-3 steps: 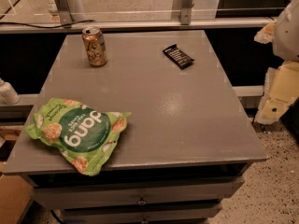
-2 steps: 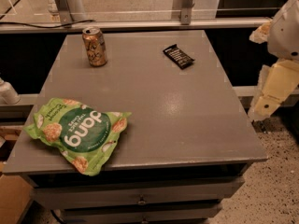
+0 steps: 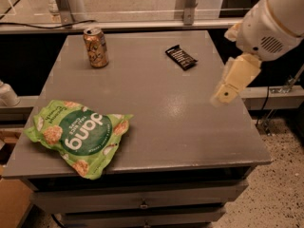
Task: Knock orange can over
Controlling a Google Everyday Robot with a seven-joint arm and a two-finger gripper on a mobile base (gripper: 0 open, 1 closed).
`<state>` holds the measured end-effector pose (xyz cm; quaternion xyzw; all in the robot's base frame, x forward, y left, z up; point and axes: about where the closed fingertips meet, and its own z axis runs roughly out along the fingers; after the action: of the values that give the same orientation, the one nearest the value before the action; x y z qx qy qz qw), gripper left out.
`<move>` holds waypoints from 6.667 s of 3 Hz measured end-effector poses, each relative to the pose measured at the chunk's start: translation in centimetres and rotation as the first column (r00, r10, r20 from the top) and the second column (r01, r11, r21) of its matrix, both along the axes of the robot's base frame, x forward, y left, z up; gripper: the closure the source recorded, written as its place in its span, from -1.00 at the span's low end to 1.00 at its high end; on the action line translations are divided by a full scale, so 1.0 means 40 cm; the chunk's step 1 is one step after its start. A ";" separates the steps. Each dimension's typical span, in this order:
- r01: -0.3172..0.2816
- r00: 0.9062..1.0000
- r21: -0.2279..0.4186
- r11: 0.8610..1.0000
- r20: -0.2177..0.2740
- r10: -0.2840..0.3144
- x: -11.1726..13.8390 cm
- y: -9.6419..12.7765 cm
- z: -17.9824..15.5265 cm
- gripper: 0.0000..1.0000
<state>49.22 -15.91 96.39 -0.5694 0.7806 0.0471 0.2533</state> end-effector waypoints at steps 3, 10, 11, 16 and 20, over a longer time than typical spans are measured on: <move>-0.028 0.999 0.373 0.927 0.035 0.016 0.115 0.250 -0.080 -1.00; 0.024 0.962 0.746 0.666 0.164 -0.218 0.346 0.485 -0.176 -1.00; 0.001 0.954 0.785 0.620 0.186 -0.237 0.396 0.541 -0.176 -1.00; -0.049 0.953 0.853 0.519 0.195 -0.231 0.576 0.775 -0.225 -1.00; -0.055 0.951 0.865 0.500 0.198 -0.237 0.650 0.880 -0.197 0.23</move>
Offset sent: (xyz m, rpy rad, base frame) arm 0.0619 0.1054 -0.0387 0.4385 -0.0552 0.0241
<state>75.24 19.28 88.52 -0.3251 0.6359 0.3312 0.6166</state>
